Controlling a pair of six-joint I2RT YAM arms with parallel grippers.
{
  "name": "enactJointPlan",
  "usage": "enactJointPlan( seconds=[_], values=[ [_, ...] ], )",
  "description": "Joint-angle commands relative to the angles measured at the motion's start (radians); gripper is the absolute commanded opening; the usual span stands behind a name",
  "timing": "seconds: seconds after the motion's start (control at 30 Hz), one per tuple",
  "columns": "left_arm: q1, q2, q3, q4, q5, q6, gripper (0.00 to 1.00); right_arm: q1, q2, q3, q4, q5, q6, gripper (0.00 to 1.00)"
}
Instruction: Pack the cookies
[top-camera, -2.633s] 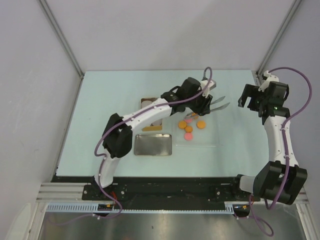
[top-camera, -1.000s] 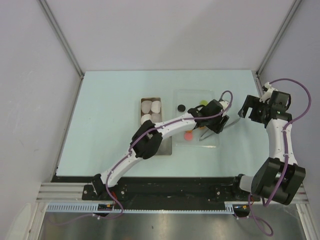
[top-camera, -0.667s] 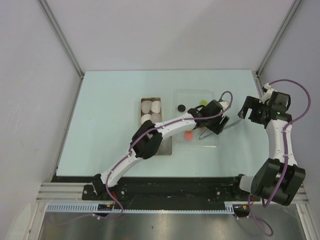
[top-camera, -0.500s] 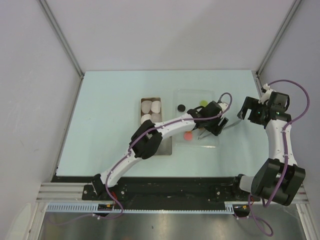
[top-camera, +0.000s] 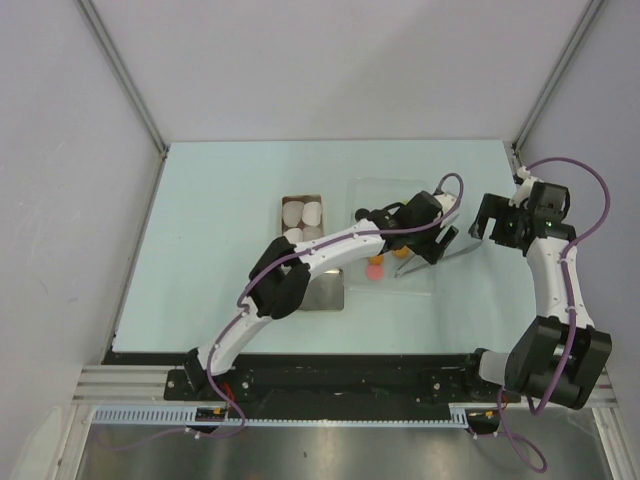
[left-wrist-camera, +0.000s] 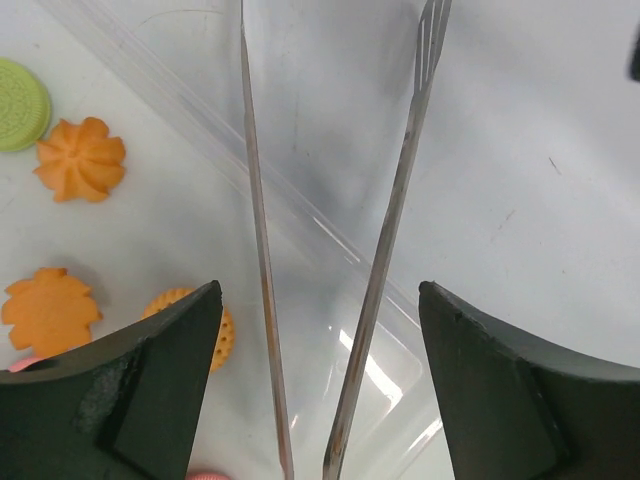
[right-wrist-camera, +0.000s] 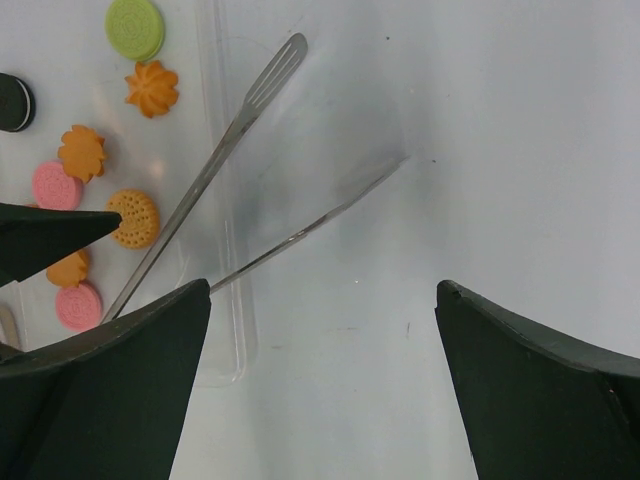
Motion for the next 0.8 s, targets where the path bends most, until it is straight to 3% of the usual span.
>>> enactJointPlan(
  seconds=[0.0,0.17,0.4,0.77],
  values=[
    [0.000,-0.124,-0.076,0.004,-0.014,0.029,0.85,0.032,0.035,0.001,-0.004,0.026,0.021,1.00],
    [0.009,-0.239,-0.194,0.019,-0.061,0.081,0.85,0.067,0.081,0.001,0.001,0.017,0.050,0.95],
    [0.052,-0.521,-0.520,0.126,-0.122,0.171,0.85,0.144,0.154,0.003,0.006,0.043,0.067,0.83],
    [0.156,-0.798,-0.754,0.171,-0.142,0.242,0.86,0.156,0.314,0.001,0.013,-0.012,0.076,0.74]
  ],
)
